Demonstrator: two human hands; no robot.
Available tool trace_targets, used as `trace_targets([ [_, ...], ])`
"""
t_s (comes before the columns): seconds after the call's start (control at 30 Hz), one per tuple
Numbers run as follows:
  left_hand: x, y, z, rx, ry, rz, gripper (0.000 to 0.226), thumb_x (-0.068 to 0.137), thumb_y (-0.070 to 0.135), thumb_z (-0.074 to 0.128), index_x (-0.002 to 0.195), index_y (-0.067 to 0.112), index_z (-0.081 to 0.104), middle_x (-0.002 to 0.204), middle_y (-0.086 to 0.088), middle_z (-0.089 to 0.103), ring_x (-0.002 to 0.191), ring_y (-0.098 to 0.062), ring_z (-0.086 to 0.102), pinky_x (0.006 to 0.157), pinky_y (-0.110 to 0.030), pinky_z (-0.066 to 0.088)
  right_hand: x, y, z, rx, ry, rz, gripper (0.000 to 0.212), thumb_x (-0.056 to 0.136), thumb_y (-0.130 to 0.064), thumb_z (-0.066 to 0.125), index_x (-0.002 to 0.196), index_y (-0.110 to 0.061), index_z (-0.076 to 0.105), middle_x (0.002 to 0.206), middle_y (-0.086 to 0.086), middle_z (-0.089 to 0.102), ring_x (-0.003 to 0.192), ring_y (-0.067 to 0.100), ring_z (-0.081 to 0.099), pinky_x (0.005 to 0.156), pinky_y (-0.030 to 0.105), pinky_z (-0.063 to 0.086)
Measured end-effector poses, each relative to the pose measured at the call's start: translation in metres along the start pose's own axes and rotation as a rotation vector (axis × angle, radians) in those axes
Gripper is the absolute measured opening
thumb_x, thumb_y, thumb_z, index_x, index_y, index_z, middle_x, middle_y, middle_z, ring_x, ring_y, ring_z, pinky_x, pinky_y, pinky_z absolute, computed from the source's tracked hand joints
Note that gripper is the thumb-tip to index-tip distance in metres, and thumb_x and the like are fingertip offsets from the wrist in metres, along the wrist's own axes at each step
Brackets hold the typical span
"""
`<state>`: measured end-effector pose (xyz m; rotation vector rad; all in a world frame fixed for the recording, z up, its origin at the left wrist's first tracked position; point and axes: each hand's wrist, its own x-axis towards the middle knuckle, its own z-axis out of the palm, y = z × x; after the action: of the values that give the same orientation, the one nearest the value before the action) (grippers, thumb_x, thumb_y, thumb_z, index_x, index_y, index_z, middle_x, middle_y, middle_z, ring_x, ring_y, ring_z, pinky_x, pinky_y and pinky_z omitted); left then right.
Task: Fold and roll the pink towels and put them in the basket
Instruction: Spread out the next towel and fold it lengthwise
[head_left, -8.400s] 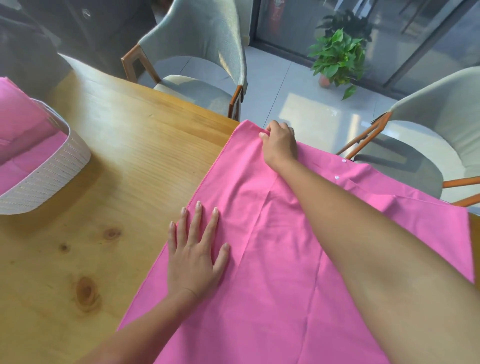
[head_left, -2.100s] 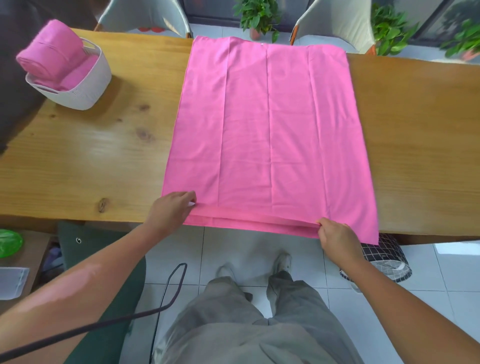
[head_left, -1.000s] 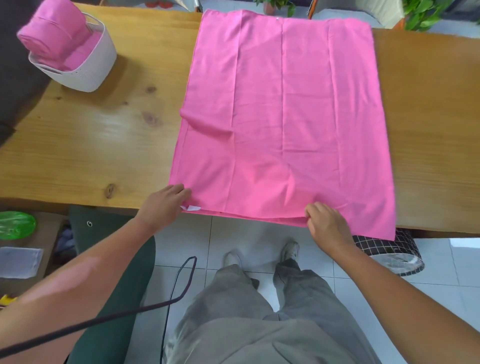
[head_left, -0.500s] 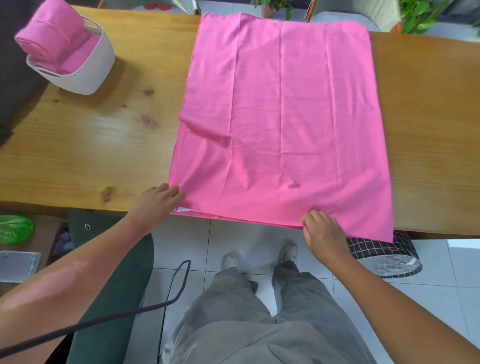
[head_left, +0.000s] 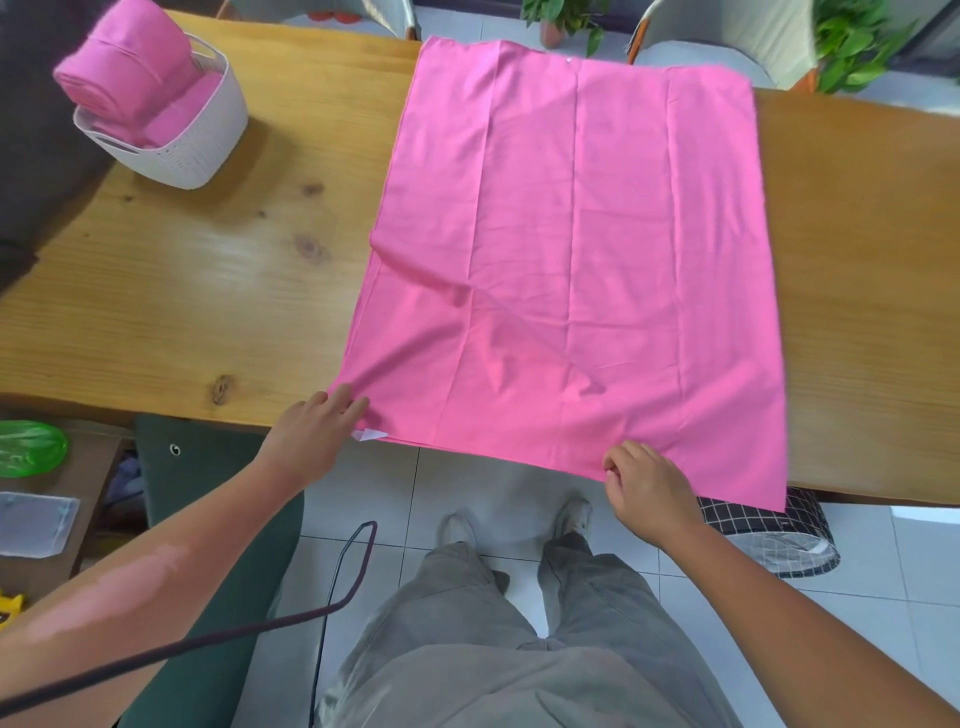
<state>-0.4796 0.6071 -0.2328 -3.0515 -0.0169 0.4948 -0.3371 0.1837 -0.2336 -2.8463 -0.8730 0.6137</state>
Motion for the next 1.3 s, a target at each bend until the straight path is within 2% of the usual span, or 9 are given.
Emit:
trace_targets([
  [0.13,0.004,-0.002,0.000,0.017,0.016,0.038,0.035,0.079,0.020,0.071,0.111,0.009,0.061,0.105,-0.011,0.061,0.079,-0.029,0.061,0.060,-0.038,0.053,0.008,-0.002,-0.010,0.036,-0.012,0.042,0.015,0.091,-0.012,0.052,0.104,-0.012,0.060,0.101,-0.001,0.060,0.096,0.021,0.055,0.076,0.036,0.045],
  [0.2,0.006,-0.002,0.000,0.005,0.052,0.054,0.030,0.089,0.031,0.059,0.109,0.010,0.060,0.103,-0.009,0.062,0.080,-0.027,0.059,0.062,-0.037,0.051,0.013,-0.003,-0.015,0.039,-0.017,0.060,0.015,0.092,-0.011,0.051,0.104,-0.011,0.059,0.103,0.000,0.059,0.097,0.022,0.054,0.075,0.037,0.045],
  [0.3,0.009,0.000,-0.003,-0.079,0.082,0.041,0.041,0.094,0.041,0.034,0.101,0.010,0.060,0.091,-0.006,0.063,0.073,-0.027,0.056,0.059,-0.035,0.047,0.022,-0.005,-0.021,0.046,0.013,0.074,0.016,0.090,-0.007,0.051,0.104,-0.010,0.060,0.103,0.002,0.059,0.098,0.025,0.054,0.075,0.038,0.045],
  [0.5,0.037,0.007,-0.012,-0.430,0.061,-0.351,0.016,0.103,0.026,0.042,0.100,0.012,0.051,0.083,-0.005,0.064,0.069,-0.031,0.059,0.061,-0.044,0.054,0.054,-0.017,-0.036,0.074,0.082,-0.005,0.018,0.088,-0.003,0.055,0.104,-0.008,0.063,0.102,0.005,0.061,0.099,0.027,0.056,0.078,0.036,0.041],
  [0.7,0.090,0.007,-0.028,-0.789,0.366,-0.713,0.008,0.099,0.021,0.057,0.101,0.013,0.056,0.094,-0.002,0.064,0.080,-0.023,0.058,0.069,-0.038,0.047,0.115,-0.034,-0.063,0.119,0.123,-0.168,0.018,0.086,0.001,0.059,0.100,-0.008,0.066,0.099,0.006,0.065,0.095,0.030,0.060,0.078,0.039,0.046],
  [0.8,0.115,-0.002,-0.031,-0.887,0.395,-0.879,0.018,0.096,0.021,0.064,0.109,0.010,0.062,0.104,-0.005,0.066,0.094,-0.023,0.058,0.078,-0.033,0.041,0.157,-0.040,-0.078,0.126,0.136,-0.251,0.017,0.087,-0.001,0.059,0.101,-0.008,0.066,0.101,0.006,0.065,0.097,0.030,0.060,0.080,0.038,0.046],
  [0.93,0.140,-0.012,-0.025,-0.950,0.347,-0.997,0.020,0.092,0.022,0.068,0.108,0.010,0.065,0.107,-0.007,0.069,0.101,-0.026,0.062,0.081,-0.036,0.046,0.221,-0.055,-0.095,0.121,0.111,-0.328,0.019,0.092,-0.007,0.056,0.108,-0.008,0.066,0.111,0.007,0.065,0.107,0.029,0.058,0.088,0.038,0.044],
  [1.13,0.157,-0.001,-0.015,-1.016,0.443,-1.178,0.015,0.084,0.028,0.074,0.090,0.023,0.062,0.092,0.007,0.063,0.085,-0.015,0.058,0.069,-0.029,0.035,0.310,-0.097,-0.111,0.039,-0.016,-0.469,0.027,0.096,-0.017,0.050,0.121,-0.013,0.060,0.124,0.009,0.059,0.117,0.030,0.052,0.097,0.042,0.043],
  [1.3,0.158,0.007,-0.010,-1.011,0.545,-1.201,0.013,0.087,0.029,0.069,0.088,0.027,0.057,0.091,0.011,0.061,0.084,-0.011,0.054,0.069,-0.030,0.035,0.367,-0.158,-0.118,0.022,-0.042,-0.612,0.034,0.098,-0.014,0.048,0.131,-0.015,0.056,0.133,0.006,0.054,0.124,0.029,0.050,0.098,0.042,0.045],
])
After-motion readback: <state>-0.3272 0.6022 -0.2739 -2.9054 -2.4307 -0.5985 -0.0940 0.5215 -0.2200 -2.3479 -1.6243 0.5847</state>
